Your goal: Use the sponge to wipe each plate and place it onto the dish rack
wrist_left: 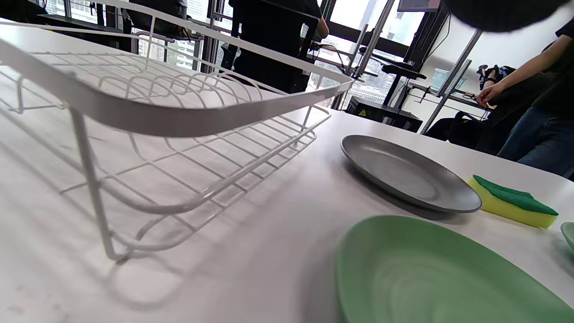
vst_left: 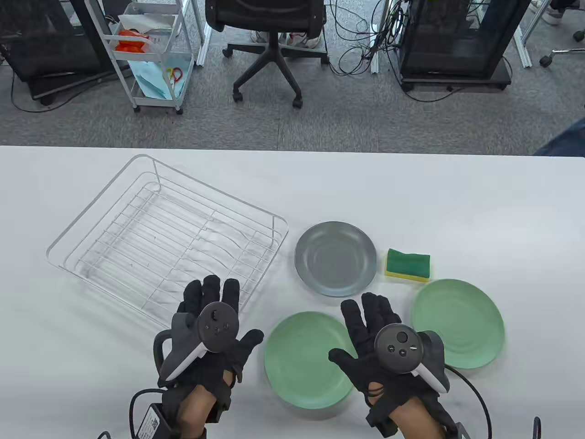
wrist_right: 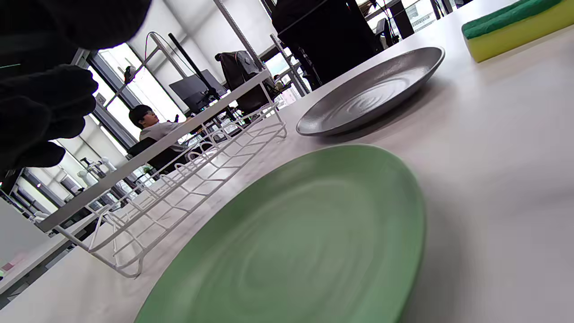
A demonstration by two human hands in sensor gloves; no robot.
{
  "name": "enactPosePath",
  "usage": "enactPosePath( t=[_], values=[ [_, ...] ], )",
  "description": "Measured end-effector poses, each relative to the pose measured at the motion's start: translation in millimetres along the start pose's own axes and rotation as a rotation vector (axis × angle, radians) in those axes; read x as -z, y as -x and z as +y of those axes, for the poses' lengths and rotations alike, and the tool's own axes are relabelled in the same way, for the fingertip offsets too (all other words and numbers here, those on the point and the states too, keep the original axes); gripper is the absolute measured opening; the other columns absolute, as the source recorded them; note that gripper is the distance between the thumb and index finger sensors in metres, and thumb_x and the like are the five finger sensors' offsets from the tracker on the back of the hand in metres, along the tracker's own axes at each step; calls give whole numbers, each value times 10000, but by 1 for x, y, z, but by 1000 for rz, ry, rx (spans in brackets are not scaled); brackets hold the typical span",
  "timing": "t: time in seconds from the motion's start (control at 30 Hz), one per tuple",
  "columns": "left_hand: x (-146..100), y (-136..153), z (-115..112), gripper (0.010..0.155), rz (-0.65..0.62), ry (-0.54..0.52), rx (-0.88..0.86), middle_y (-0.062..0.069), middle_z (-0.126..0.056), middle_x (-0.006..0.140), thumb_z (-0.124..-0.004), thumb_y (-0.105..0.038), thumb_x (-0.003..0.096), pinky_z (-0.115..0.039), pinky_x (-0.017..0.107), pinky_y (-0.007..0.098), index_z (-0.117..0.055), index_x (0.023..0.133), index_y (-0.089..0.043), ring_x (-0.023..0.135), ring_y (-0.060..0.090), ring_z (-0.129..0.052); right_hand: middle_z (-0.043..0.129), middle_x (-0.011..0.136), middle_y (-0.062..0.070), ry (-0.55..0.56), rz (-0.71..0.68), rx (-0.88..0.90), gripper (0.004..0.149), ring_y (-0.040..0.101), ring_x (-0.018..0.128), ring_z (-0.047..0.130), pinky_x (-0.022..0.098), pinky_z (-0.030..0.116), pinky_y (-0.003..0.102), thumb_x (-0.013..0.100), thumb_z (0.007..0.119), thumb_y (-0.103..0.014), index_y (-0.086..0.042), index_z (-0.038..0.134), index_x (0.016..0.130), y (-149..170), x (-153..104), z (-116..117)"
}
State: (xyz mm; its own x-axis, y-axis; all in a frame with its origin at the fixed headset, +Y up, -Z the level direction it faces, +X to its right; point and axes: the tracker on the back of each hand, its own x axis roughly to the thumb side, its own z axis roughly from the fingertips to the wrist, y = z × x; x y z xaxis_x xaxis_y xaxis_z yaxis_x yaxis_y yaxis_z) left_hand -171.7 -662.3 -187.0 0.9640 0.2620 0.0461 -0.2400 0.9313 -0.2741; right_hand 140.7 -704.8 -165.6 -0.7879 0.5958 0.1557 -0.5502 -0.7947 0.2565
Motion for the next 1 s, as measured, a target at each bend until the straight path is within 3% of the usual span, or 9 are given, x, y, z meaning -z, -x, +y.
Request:
enactPosePath(
  t=[0.4,0.6,0.87,1.0],
  values=[
    [6,-11,-12,921,-59,13,-18,79,25,1090,-656,-656,350,-251,733,682,-82,1002,-350,1076,492,-58,141,1076,137,-26,25,-21,825,438,1008,181,715,241,607,376,728,-627,-355,263,1000,9,5,8],
    [6,-20,-16,910,-98,28,-27,88,7,1093,-654,-644,357,-272,732,679,-93,1006,-338,1079,493,-92,244,1080,145,25,21,-37,798,428,1011,283,723,325,584,378,747,-588,-310,330,999,9,9,7],
    [2,-32,-18,895,-141,16,-19,89,-8,1096,-654,-631,361,-286,734,673,-118,1012,-334,1081,490,-116,375,1060,110,177,43,-141,761,384,1002,415,724,407,547,373,786,-534,-345,360,974,28,27,-30],
    [3,-30,-20,889,-134,28,-13,91,-14,1097,-654,-627,362,-291,734,672,-128,1015,-331,1081,490,-123,364,1066,99,189,114,-205,746,376,1010,403,728,395,547,372,796,-519,-350,387,972,48,37,-51]
  ],
)
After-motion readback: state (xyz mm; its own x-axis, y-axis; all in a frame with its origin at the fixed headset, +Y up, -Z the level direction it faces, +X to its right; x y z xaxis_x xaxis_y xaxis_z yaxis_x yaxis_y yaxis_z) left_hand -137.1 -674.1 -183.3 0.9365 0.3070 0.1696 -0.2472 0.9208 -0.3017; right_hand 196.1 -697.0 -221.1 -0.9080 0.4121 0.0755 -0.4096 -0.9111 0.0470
